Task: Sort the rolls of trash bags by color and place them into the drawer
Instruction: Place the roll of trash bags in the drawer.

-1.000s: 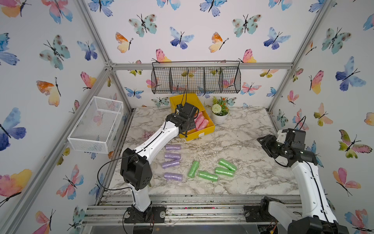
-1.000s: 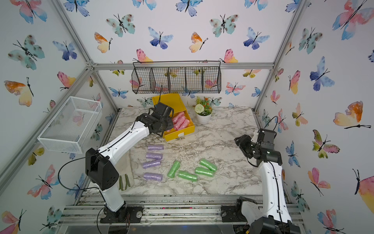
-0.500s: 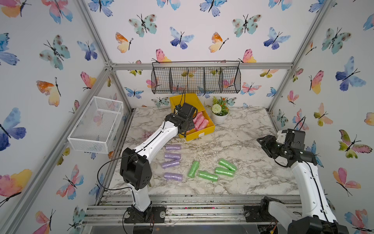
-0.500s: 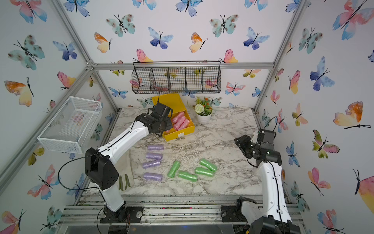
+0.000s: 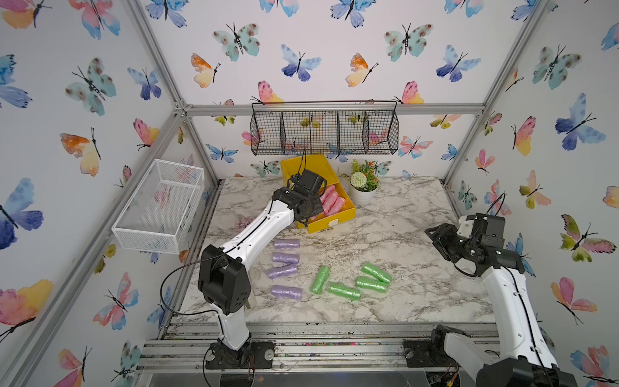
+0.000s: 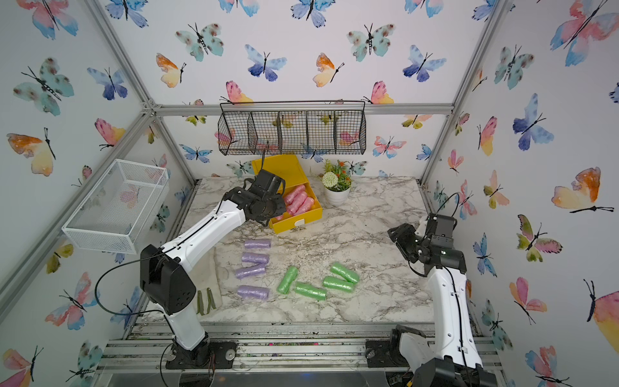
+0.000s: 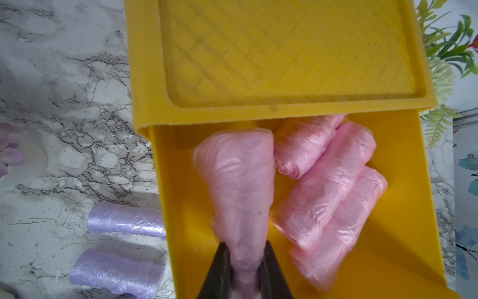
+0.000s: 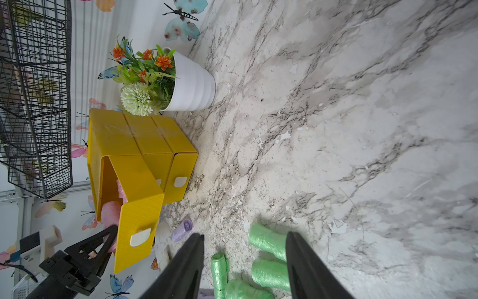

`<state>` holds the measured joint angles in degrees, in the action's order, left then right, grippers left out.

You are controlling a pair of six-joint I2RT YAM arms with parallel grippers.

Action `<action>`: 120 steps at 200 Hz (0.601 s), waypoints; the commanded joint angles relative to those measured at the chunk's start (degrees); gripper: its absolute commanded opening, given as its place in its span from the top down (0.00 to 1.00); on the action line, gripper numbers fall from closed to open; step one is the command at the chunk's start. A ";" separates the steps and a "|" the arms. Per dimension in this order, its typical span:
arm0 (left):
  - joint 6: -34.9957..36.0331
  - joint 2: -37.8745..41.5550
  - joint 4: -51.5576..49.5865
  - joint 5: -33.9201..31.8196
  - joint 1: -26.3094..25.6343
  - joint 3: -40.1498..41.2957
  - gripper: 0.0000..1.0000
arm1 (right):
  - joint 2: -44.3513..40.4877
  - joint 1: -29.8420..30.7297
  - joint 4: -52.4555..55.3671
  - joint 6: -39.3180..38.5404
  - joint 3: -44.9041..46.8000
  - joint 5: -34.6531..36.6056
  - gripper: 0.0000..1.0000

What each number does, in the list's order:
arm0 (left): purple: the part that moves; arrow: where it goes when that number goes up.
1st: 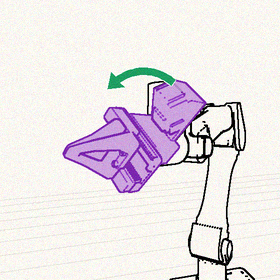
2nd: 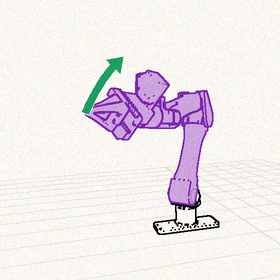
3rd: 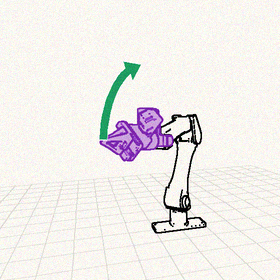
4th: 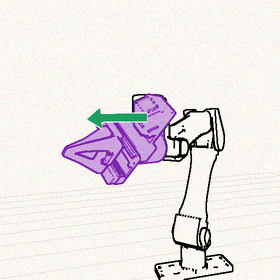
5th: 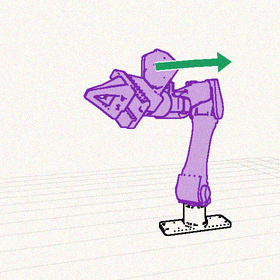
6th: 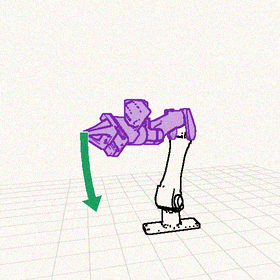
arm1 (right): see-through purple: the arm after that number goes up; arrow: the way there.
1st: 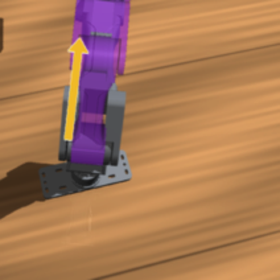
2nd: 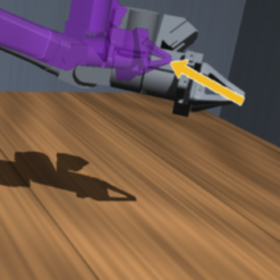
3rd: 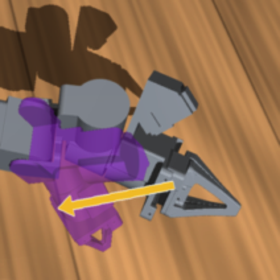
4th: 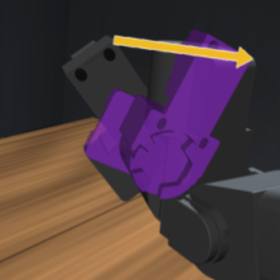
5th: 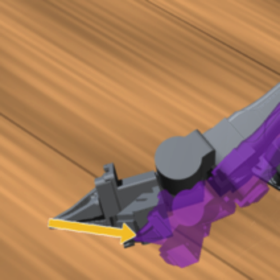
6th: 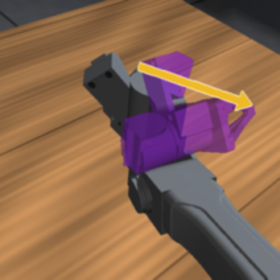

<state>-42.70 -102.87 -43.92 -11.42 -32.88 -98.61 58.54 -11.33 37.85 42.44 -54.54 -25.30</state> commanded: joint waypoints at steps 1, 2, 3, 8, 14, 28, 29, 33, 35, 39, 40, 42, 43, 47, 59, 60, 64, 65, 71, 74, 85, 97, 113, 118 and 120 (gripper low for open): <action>-0.35 2.84 -1.14 0.61 -0.38 -1.40 0.87 | -0.36 -0.30 -1.02 0.28 0.75 0.86 0.44; -0.36 2.85 -1.20 0.61 -0.40 -1.49 0.87 | -0.36 -0.28 -0.97 0.28 0.71 0.86 0.44; -0.36 2.89 -1.23 0.61 -0.42 -1.54 0.87 | -0.36 -0.32 -1.00 0.28 0.69 0.86 0.44; -0.29 2.98 -1.40 0.61 -0.50 -1.87 0.87 | -0.36 -0.35 -0.99 0.27 0.71 0.92 0.44; -0.22 3.02 -1.54 0.49 -0.60 -2.17 0.87 | -0.36 -0.35 -0.97 0.27 0.67 0.95 0.44; -0.09 3.11 -2.32 -0.04 -0.86 -2.79 0.86 | -0.28 -0.28 -1.09 0.21 0.75 0.95 0.44; -0.10 3.11 -2.36 -0.07 -0.86 -2.81 0.86 | -0.28 -0.32 -1.10 0.15 0.75 0.95 0.44; -0.02 3.06 -2.55 -0.09 -0.87 -2.86 0.85 | -0.27 -0.35 -1.10 0.18 0.75 0.95 0.44; -0.02 3.10 -2.57 -0.09 -0.87 -2.89 0.85 | -0.21 -0.35 -1.04 0.19 0.75 0.95 0.44; 0.03 3.18 -2.65 -0.02 -0.94 -2.84 0.85 | -0.19 -0.27 -1.01 0.11 0.76 0.95 0.44; 0.05 3.19 -2.66 0.03 -0.95 -2.83 0.85 | -0.19 -0.27 -0.97 0.11 0.80 0.95 0.44; 0.07 3.20 -2.66 0.07 -0.95 -2.82 0.85 | -0.19 -0.31 -0.96 0.06 0.83 0.95 0.44; 0.07 3.24 -2.66 0.08 -0.95 -2.82 0.85 | -0.18 -0.33 -0.99 0.04 0.84 0.95 0.44; 0.16 3.29 -2.74 0.16 -1.00 -2.82 0.85 | -0.18 -0.30 -0.97 0.06 0.91 0.95 0.44; 0.22 3.37 -2.93 0.26 -1.21 -2.82 0.85 | -0.27 -0.30 -1.00 0.01 1.10 0.95 0.44; 0.23 3.37 -2.97 0.26 -1.21 -2.82 0.85 | -0.27 -0.33 -1.01 -0.03 1.10 1.00 0.44; 0.21 3.38 -3.01 0.26 -1.26 -2.82 0.85 | -0.27 -0.28 -1.00 -0.05 1.11 1.04 0.44; 0.23 3.33 -3.05 0.26 -1.28 -2.86 0.85 | -0.27 -0.27 -1.01 -0.06 1.19 1.04 0.44; 0.18 3.44 -3.10 0.34 -1.35 -2.91 0.85 | -0.35 -0.30 -0.95 -0.04 1.19 1.04 0.44; 0.17 3.46 -3.14 0.42 -1.39 -2.91 0.85 | -0.36 -0.34 -0.96 -0.05 1.24 1.04 0.44; 0.16 3.47 -3.34 0.54 -1.48 -2.97 0.85 | -0.36 -0.31 -0.93 -0.08 1.33 1.04 0.44; 0.08 3.31 -3.75 0.37 -1.55 -3.07 0.85 | -0.37 -0.31 -1.00 -0.17 1.28 1.13 0.44; -0.33 3.58 -3.80 0.73 -1.61 -2.36 0.84 | -0.28 -0.31 -0.99 -0.16 1.46 1.04 0.44; -0.44 3.68 -3.72 0.93 -1.72 -2.09 0.84 | -0.32 -0.31 -0.99 -0.16 1.46 0.96 0.44; -0.50 3.72 -3.72 0.95 -1.74 -1.98 0.84 | -0.28 -0.32 -0.99 -0.20 1.48 1.02 0.44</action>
<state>-42.70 -101.60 -46.35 -11.27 -34.11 -99.88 58.54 -11.33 37.63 42.44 -53.78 -25.28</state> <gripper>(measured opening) 0.169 0.561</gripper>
